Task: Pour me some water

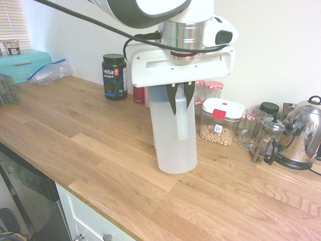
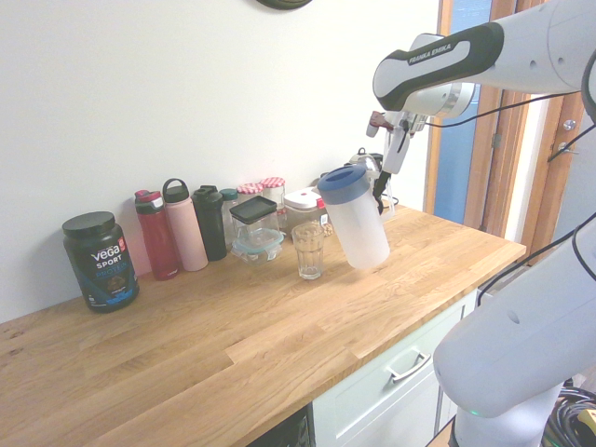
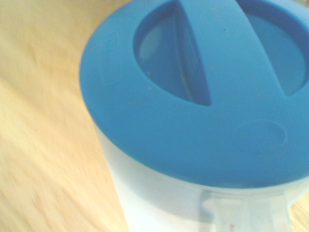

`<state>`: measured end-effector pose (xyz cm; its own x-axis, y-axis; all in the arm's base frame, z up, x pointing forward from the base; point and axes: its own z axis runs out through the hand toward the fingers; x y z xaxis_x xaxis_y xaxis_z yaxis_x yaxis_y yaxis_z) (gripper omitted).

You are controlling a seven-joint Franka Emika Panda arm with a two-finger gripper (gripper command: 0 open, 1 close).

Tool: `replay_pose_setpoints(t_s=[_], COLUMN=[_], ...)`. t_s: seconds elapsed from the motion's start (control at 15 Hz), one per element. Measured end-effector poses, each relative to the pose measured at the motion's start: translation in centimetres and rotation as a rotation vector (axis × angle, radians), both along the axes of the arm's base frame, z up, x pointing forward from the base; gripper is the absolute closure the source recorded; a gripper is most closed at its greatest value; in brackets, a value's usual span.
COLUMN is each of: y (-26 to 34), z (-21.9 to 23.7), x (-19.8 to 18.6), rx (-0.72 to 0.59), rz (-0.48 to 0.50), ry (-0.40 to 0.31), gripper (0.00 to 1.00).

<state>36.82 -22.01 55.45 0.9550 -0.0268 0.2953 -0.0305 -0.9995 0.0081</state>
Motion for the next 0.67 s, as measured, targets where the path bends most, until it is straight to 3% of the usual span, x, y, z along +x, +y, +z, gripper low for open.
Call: replay_pose_setpoints(t_s=[0.67], y=[4.8], z=[2.0], x=[4.7], rx=[-0.335], rz=[0.131], ry=[0.167], gripper=[1.0])
